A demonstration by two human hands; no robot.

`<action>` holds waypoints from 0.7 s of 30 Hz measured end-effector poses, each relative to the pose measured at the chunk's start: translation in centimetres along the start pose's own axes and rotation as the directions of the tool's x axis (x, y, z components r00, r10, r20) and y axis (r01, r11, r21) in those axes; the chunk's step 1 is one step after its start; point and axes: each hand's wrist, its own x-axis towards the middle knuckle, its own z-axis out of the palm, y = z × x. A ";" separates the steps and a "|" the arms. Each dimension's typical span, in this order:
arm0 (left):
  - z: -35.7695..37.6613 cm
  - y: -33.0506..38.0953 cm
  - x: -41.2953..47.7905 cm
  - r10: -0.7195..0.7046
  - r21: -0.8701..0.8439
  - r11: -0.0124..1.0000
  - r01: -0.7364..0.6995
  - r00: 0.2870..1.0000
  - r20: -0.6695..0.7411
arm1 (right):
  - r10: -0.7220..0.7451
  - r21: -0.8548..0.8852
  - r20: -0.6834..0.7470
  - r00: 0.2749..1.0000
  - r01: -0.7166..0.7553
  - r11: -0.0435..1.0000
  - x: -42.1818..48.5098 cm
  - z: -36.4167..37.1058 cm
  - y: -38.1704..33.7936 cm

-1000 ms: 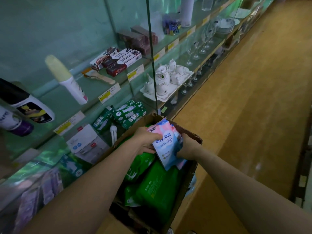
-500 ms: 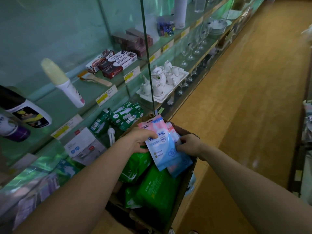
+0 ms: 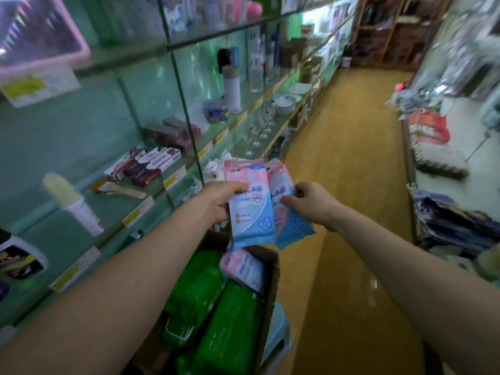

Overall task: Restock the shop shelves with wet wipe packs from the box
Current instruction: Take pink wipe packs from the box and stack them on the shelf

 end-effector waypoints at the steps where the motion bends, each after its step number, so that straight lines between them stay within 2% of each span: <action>1: 1.4 1.0 -0.3 0.034 0.018 0.999 -0.035 0.999 0.016 | -0.007 -0.020 -0.045 0.999 0.006 1.000 -0.6 -1.5 -0.3; 5: 7.8 5.2 -2.1 0.181 0.111 0.975 -0.192 0.978 0.102 | -0.056 -0.097 -0.234 0.971 0.034 0.995 -3.2 -8.2 -0.8; 9: 15.3 9.5 -5.0 0.321 0.167 0.921 -0.352 0.928 0.188 | -0.083 -0.167 -0.413 0.907 0.014 0.986 -6.3 -15.7 -0.8; 13: 23.7 12.6 -8.9 0.457 0.177 0.842 -0.509 0.848 0.268 | -0.099 -0.204 -0.577 0.811 -0.026 0.979 -10.4 -23.1 -0.1; 21: 40.5 14.8 -19.0 0.588 0.146 0.690 -0.709 0.666 0.460 | -0.104 -0.286 -0.802 0.588 -0.225 0.931 -20.7 -37.1 2.9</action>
